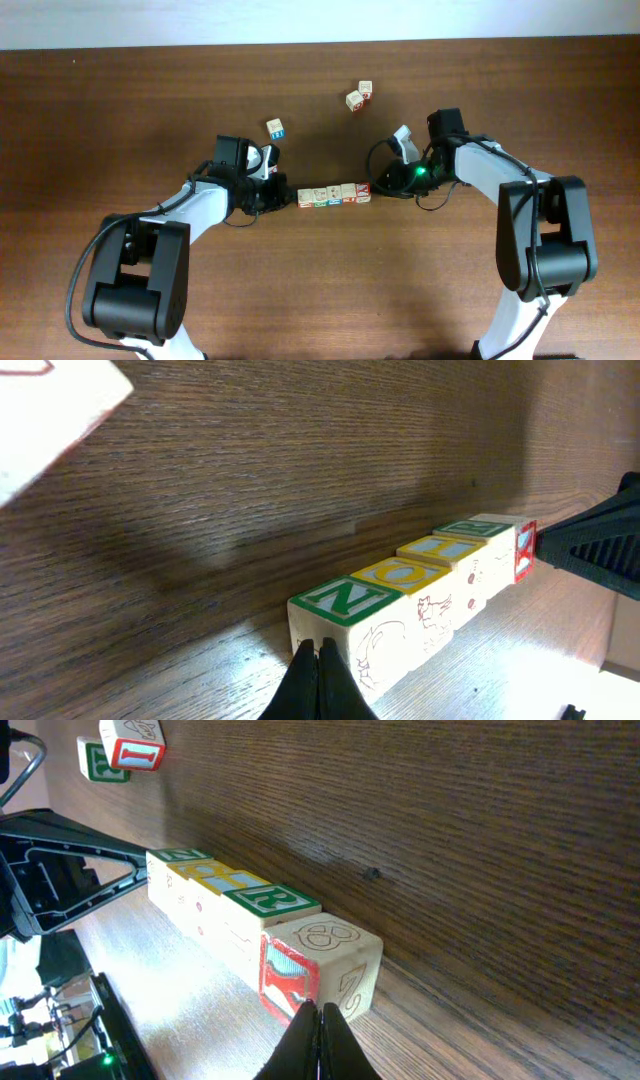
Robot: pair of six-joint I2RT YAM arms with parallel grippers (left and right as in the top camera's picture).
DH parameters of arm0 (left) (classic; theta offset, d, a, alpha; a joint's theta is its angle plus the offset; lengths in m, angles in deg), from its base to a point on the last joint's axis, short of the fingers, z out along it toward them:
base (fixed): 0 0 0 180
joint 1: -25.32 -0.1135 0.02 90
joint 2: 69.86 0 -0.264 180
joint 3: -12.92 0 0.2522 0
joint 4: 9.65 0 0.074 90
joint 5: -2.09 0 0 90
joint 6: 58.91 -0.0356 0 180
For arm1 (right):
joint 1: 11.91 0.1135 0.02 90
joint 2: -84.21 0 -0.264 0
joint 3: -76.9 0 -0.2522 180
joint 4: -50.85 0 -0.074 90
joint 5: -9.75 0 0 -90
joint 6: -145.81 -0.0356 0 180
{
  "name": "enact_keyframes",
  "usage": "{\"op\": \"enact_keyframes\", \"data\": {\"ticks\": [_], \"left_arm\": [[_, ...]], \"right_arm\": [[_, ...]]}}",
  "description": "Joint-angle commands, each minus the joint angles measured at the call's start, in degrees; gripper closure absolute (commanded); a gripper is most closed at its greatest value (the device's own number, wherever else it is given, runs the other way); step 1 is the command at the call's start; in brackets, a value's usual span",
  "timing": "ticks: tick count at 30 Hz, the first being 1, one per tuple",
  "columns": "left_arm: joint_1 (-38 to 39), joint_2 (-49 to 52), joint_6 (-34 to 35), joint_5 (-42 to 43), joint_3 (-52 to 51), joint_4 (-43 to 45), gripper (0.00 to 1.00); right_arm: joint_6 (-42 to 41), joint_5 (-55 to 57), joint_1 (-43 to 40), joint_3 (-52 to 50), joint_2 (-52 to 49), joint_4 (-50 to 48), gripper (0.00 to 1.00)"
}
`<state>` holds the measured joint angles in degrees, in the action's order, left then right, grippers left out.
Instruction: Rotate 5 blocks
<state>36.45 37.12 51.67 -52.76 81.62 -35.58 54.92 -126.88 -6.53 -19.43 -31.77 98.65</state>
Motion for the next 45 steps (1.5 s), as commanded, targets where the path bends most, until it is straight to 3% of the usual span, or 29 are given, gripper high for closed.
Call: {"op": "enact_keyframes", "data": {"ticks": [1, 17, 26, 45], "left_arm": [[0.22, 0.37, -0.44, 1.11, -0.52, 0.15, 1.00], [0.22, 0.37, -0.46, 1.09, -0.52, 0.13, 1.00], [0.22, 0.37, -0.46, 1.07, -0.52, 0.15, 1.00], [0.22, 0.37, -0.46, 1.11, -0.52, 0.13, 1.00]], "right_arm": [[-0.26, 0.63, 0.66, 0.92, 0.39, -0.02, 0.96], [-0.24, -3.93, -0.70, 3.19, 0.87, -0.42, 0.96], [-2.60, 3.89, -2.14, 3.65, 0.85, 0.87, 0.96], [-4.39, 5.18, 0.85, 3.61, -3.02, 1.25, 0.96]]}}
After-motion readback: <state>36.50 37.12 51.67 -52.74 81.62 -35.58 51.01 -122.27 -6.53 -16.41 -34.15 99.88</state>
